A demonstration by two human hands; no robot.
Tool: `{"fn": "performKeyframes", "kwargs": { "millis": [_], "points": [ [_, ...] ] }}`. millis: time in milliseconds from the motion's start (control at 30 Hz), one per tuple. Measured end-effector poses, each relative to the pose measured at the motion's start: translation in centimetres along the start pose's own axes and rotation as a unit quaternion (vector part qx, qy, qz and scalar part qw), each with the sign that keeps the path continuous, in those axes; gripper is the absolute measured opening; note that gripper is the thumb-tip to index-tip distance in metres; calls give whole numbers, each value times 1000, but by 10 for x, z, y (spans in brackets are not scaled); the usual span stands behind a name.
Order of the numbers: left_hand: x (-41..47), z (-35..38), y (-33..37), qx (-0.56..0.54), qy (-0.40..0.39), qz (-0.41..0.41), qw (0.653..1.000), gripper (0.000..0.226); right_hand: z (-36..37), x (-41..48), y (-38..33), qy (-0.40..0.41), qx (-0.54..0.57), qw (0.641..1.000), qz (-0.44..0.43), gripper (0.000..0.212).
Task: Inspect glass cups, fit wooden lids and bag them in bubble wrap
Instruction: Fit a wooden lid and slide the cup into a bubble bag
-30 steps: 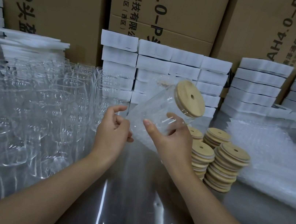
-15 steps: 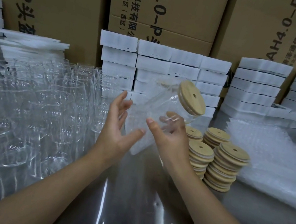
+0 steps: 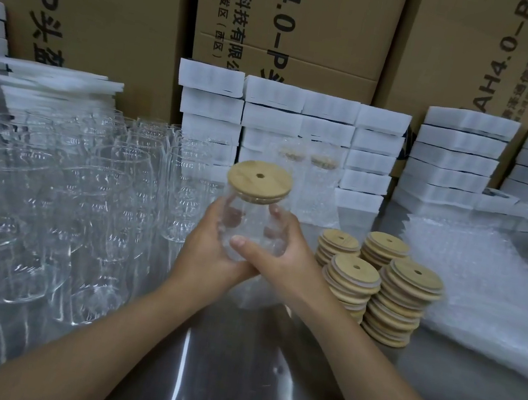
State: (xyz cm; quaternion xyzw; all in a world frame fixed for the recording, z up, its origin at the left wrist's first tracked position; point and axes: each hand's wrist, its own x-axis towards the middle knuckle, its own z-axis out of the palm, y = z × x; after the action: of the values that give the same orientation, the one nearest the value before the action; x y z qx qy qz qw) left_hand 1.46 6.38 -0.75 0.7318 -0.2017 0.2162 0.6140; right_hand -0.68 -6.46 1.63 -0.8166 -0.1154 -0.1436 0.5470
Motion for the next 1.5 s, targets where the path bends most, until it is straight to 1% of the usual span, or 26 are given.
{"fn": "performKeyframes", "kwargs": {
  "millis": [67,133,167,200,233,267,300,367,400,467,567,700,767,833,867,933,1000,1067,1133,1167,1200,1233,1300,1400,1500],
  "points": [
    [0,0,1,-29,32,1,999,104,-4,0,-1,-33,27,999,-10,118],
    [0,-2,4,-82,66,13,994,102,-10,0,0,-73,23,997,-20,121],
    [1,-3,5,-106,83,16,991,101,-13,-1,2,-90,17,996,-22,116],
    [2,-5,7,-124,97,20,987,100,-14,-1,3,-107,8,994,-22,105],
    [2,-6,9,-136,104,26,985,98,-14,-2,3,-120,-5,992,-22,94],
    [2,-7,11,-145,104,31,983,96,-13,-3,3,-125,-18,992,-25,88],
    [2,-7,13,-156,96,35,982,95,-11,-3,4,-117,-27,992,-29,86],
    [1,-6,16,-178,73,51,980,98,-7,-3,5,-85,-20,996,-32,96],
    [0,-6,17,-183,60,59,980,102,-6,-3,5,-68,-2,997,-34,99],
    [-1,-5,17,-183,32,67,980,115,-6,-2,6,-37,33,998,-44,98],
    [-3,-5,12,-156,0,55,986,129,-6,2,5,11,88,995,-47,98],
    [-1,-2,-2,-84,-41,24,995,119,-8,8,4,68,149,985,-50,101],
    [0,0,-8,-40,-57,14,997,113,-8,11,2,88,159,981,-62,109],
    [1,1,-12,-24,-71,13,997,108,-6,13,0,89,159,981,-65,115],
    [2,1,-15,-24,-76,10,997,109,-5,13,-2,85,151,983,-67,115],
    [3,1,-16,-27,-75,2,997,115,-5,13,-11,76,111,988,-74,108],
    [4,-1,-15,-18,-66,5,998,122,-11,16,-25,58,45,994,-83,105],
    [5,-2,-14,-8,-35,6,999,126,-22,23,-41,31,-31,995,-90,104],
    [4,-3,-9,-7,-7,9,1000,121,-32,33,-55,13,-83,993,-88,90],
    [4,-3,-6,-9,1,6,1000,116,-37,39,-61,18,-93,992,-85,80],
    [4,-3,-5,-8,7,0,1000,114,-43,46,-67,33,-93,992,-81,75],
    [4,-2,-6,-3,9,-8,1000,114,-50,55,-71,55,-86,992,-74,74],
    [3,0,-9,28,-11,-31,999,113,-70,74,-79,106,-87,989,-54,83],
    [-1,2,-15,106,-74,-57,990,98,-107,103,-82,168,-176,970,-11,96],
    [-5,2,-19,204,-129,-33,970,87,-141,128,-67,203,-290,935,32,98]
  ]
}}
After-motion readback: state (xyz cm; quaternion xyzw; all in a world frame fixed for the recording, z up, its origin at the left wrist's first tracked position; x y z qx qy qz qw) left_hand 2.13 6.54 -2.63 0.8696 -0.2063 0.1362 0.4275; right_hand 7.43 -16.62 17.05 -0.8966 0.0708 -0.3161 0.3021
